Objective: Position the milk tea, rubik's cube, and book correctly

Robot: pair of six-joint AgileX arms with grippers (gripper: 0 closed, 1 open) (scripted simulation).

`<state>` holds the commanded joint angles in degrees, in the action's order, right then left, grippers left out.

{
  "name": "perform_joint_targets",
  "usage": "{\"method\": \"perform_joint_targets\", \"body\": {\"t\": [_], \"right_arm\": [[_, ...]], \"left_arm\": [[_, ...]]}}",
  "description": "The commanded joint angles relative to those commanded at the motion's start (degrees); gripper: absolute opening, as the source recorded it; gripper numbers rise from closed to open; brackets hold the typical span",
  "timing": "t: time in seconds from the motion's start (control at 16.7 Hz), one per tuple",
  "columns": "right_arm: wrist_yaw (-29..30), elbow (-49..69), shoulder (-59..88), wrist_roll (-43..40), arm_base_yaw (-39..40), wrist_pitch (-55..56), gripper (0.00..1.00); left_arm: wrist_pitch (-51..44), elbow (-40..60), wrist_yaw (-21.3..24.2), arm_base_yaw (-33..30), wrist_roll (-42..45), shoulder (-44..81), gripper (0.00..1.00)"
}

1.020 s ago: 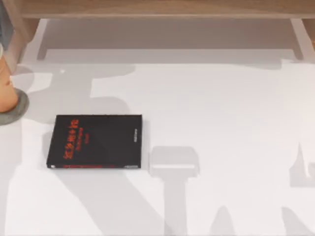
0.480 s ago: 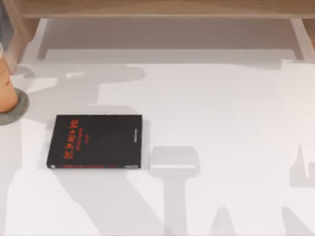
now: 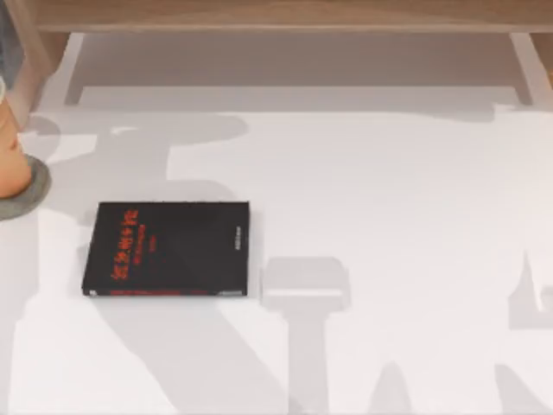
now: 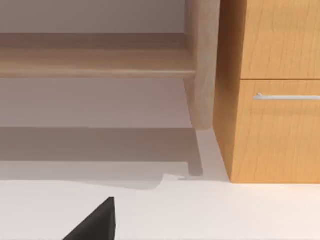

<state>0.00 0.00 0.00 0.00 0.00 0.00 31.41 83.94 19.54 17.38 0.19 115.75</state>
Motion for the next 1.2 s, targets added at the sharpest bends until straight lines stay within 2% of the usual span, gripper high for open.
{"method": "perform_joint_targets", "body": {"t": [0.18,0.36,0.72,1.02,1.2], "right_arm": [[0.0,0.0,0.0,0.0,0.0,0.0,1.0],[0.0,0.0,0.0,0.0,0.0,0.0,1.0],[0.0,0.0,0.0,0.0,0.0,0.0,1.0],[0.0,0.0,0.0,0.0,0.0,0.0,1.0],[0.0,0.0,0.0,0.0,0.0,0.0,1.0]], "left_arm": [[0.2,-0.2,-0.6,0.1,0.7,-0.6,0.0],[1.8,-3.1,-5.0,-1.1,5.6,-5.2,0.0],[8.2,-12.8,-21.2,-8.9,25.1,-22.5,0.0],[13.2,-24.8,-35.9,-21.1,44.6,-36.8,0.0],[14.4,-33.7,-43.0,-30.0,54.5,-40.5,0.0]]}}
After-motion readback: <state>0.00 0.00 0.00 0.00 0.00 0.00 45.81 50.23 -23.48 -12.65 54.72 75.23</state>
